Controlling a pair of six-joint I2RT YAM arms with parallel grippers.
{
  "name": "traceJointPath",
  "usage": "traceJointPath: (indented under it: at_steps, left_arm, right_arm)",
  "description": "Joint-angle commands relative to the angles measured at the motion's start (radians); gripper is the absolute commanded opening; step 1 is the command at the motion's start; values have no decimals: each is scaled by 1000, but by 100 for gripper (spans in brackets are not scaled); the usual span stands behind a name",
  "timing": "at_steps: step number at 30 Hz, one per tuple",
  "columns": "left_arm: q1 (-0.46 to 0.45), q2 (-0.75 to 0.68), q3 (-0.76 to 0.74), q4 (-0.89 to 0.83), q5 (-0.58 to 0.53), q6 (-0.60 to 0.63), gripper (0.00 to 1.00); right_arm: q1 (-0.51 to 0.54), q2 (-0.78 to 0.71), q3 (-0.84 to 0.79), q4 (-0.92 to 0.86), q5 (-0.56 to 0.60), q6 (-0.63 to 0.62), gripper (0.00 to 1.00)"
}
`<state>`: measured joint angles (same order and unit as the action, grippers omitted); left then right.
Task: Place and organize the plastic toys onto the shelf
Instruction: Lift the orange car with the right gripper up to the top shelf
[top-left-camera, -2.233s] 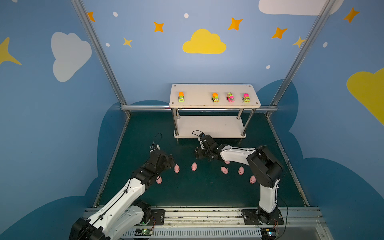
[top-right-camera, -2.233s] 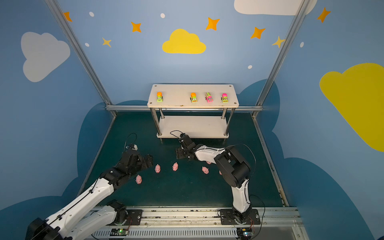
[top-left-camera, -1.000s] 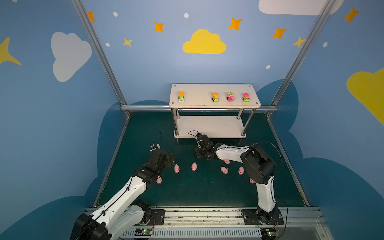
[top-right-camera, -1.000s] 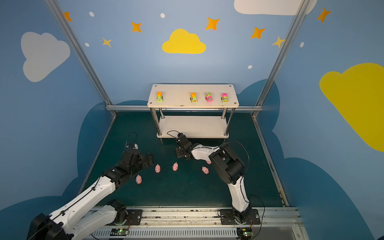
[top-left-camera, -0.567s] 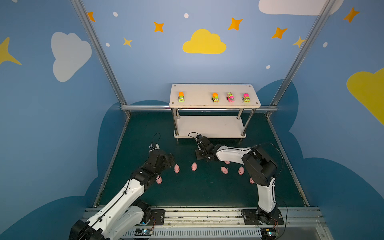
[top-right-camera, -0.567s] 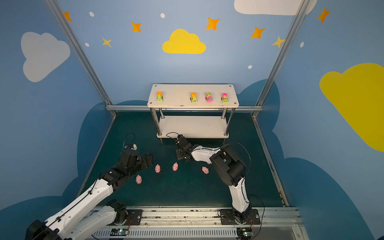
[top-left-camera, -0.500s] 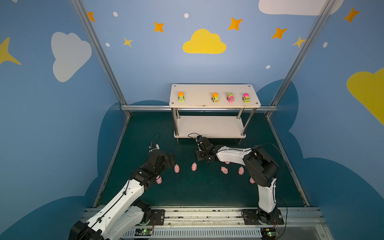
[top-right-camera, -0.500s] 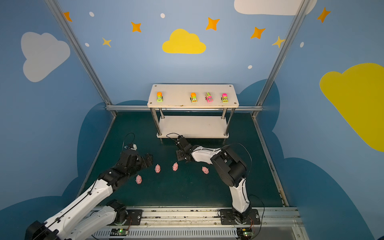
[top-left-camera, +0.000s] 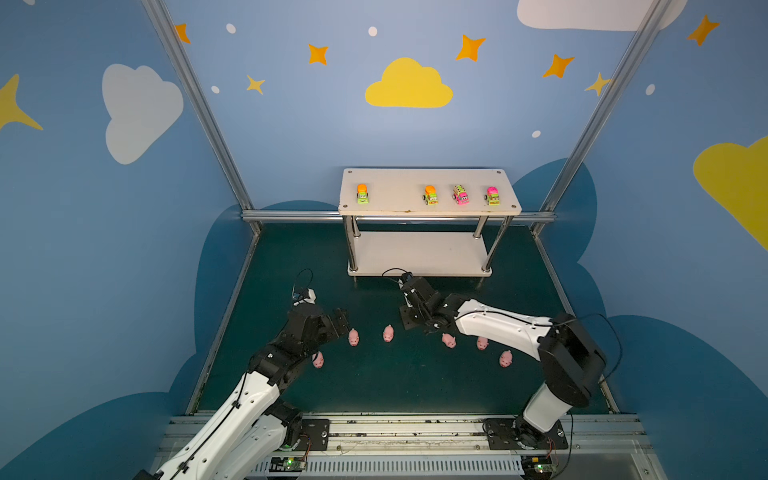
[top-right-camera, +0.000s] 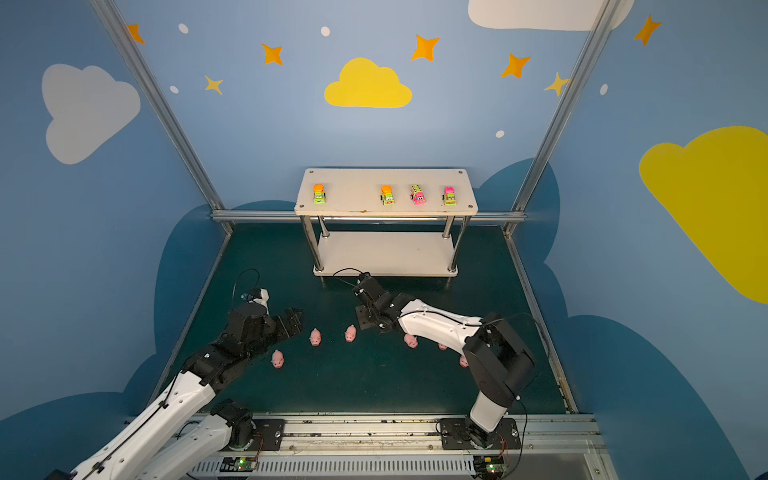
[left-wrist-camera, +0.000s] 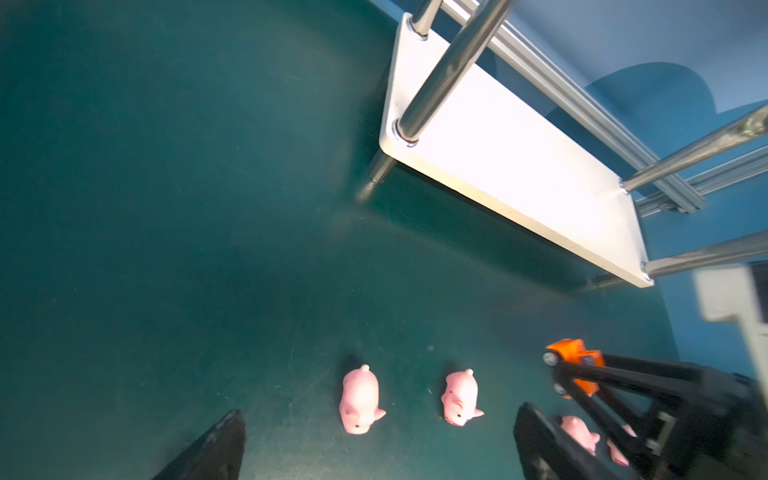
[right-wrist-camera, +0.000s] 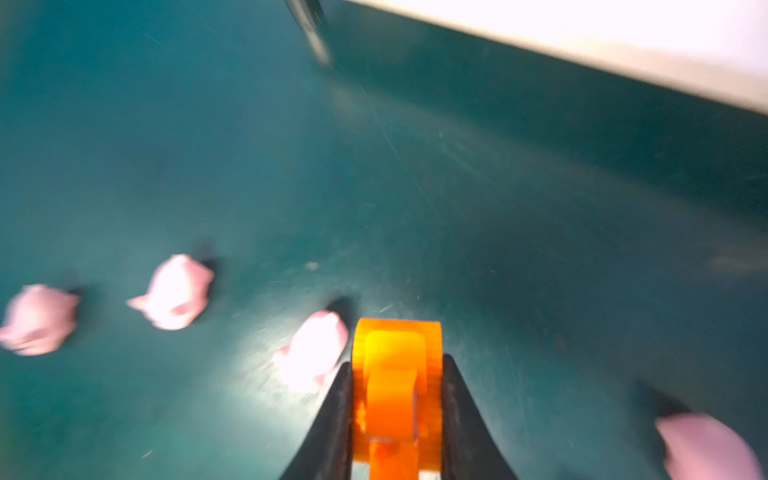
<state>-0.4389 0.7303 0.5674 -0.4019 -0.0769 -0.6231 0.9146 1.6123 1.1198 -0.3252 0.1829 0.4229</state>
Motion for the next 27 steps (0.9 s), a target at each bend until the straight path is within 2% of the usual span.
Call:
traceJointPath:
  at_steps: [1,6,16,22,27]
  left_arm:
    - [-7,-32,32,-45,19,-18,100]
    - [-46,-45,66,-83,40,-31,100]
    - [-231,-45,135,-87,-23,-29,100]
    - [-314,-46,205,-126,-61,-4,100]
    - [-338,-65,226,-154,-95,5,100]
  right_arm:
    - [19,-77,11,-99,54,6,21]
    - [42,-199,34,-164,93,-10,22]
    - [54,-340,183,-237,82,-56,23]
    - [52,-329,319,-265,105,-128,23]
    - [37,-218,520,-315,116,-188,24]
